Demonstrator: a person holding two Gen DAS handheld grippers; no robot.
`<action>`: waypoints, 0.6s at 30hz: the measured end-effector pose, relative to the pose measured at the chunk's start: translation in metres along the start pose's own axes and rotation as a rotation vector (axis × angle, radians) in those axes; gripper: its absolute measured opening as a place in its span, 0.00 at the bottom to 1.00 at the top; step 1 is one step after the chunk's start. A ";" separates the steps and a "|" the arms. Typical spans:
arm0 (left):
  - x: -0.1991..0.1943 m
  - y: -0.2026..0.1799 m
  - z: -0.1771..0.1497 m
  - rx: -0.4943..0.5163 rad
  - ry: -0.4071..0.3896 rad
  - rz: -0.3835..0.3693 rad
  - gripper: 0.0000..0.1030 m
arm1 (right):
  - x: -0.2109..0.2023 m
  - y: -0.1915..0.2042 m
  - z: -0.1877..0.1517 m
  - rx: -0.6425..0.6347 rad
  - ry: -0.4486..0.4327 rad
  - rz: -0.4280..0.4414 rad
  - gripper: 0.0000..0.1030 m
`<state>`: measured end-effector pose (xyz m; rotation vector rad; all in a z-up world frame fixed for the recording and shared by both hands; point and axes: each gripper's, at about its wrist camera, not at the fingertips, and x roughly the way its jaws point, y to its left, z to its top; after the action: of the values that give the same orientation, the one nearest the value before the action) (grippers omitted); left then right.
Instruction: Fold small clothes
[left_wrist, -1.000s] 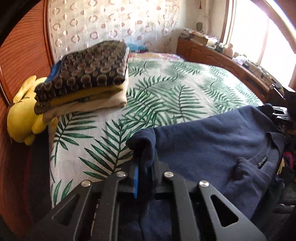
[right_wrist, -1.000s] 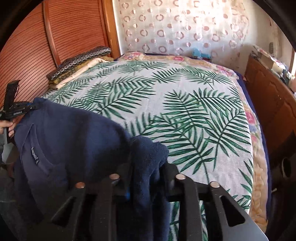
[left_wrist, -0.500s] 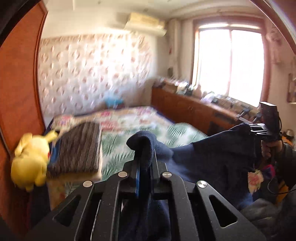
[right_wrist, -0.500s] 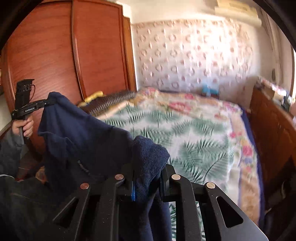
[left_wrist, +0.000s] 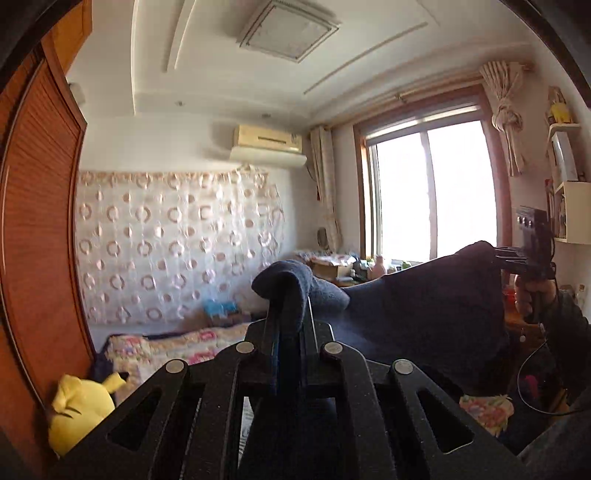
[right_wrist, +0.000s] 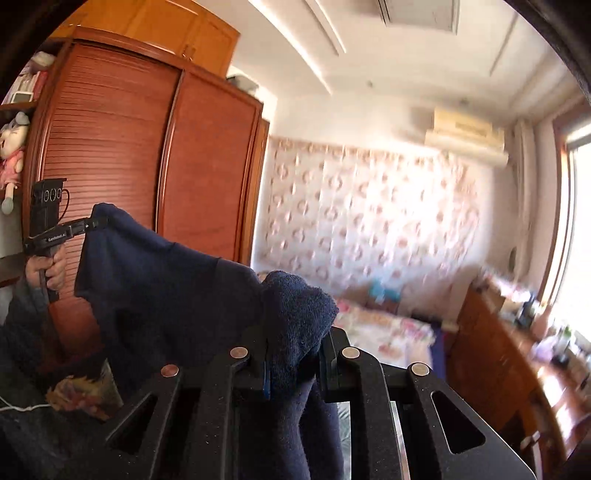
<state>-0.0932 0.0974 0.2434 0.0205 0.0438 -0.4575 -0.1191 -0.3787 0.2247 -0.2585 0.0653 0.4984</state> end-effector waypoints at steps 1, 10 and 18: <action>-0.002 0.004 0.007 0.001 -0.012 0.012 0.08 | -0.005 0.002 0.008 -0.031 0.022 -0.011 0.16; -0.006 0.017 0.037 0.047 -0.083 0.112 0.08 | -0.009 0.028 0.049 -0.165 -0.017 -0.096 0.16; 0.077 0.065 -0.018 0.005 0.035 0.221 0.08 | 0.071 0.019 0.023 -0.199 0.117 -0.160 0.16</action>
<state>0.0039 0.1224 0.2221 0.0376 0.0742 -0.2360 -0.0658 -0.3232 0.2340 -0.4841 0.1080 0.3306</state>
